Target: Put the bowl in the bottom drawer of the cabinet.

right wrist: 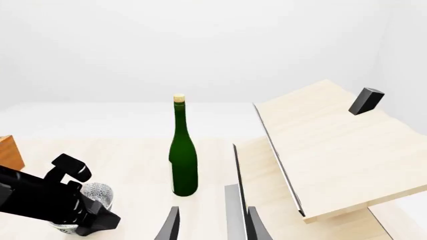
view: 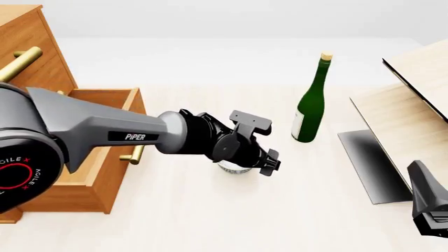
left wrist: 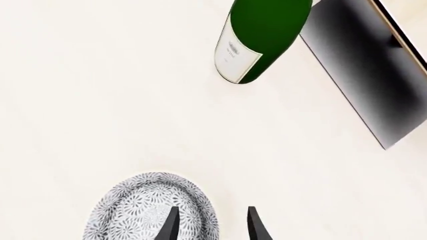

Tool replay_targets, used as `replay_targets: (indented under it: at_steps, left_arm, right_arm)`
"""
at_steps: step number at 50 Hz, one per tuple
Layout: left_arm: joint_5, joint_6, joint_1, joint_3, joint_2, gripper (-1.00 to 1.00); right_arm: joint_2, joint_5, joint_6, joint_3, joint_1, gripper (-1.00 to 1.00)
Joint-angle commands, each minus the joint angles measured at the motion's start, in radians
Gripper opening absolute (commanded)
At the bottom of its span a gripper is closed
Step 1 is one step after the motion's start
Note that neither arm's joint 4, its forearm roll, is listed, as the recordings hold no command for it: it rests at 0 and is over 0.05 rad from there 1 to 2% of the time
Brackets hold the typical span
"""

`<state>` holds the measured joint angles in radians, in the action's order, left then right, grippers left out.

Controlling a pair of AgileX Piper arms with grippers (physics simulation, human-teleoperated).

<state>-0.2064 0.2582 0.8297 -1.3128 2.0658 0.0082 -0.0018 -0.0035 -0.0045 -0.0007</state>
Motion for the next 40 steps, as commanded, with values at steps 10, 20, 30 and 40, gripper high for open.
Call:
replay_targets:
  at_steps: [10,20,30,40]
  left_arm:
    - [0.010,0.011,0.003,0.004,0.012,1.00]
    - [0.015,0.013,0.003,0.009,0.015,1.00]
    - [0.018,0.012,-0.002,0.008,0.018,1.00]
    - [0.022,0.019,0.000,0.009,0.022,1.00]
  right_arm:
    - [0.000,0.000,0.000,0.000,0.000,1.00]
    - [0.000,0.000,0.000,0.000,0.000,1.00]
    - [0.000,0.000,0.000,0.000,0.000,1.00]
    - [0.000,0.000,0.000,0.000,0.000,1.00]
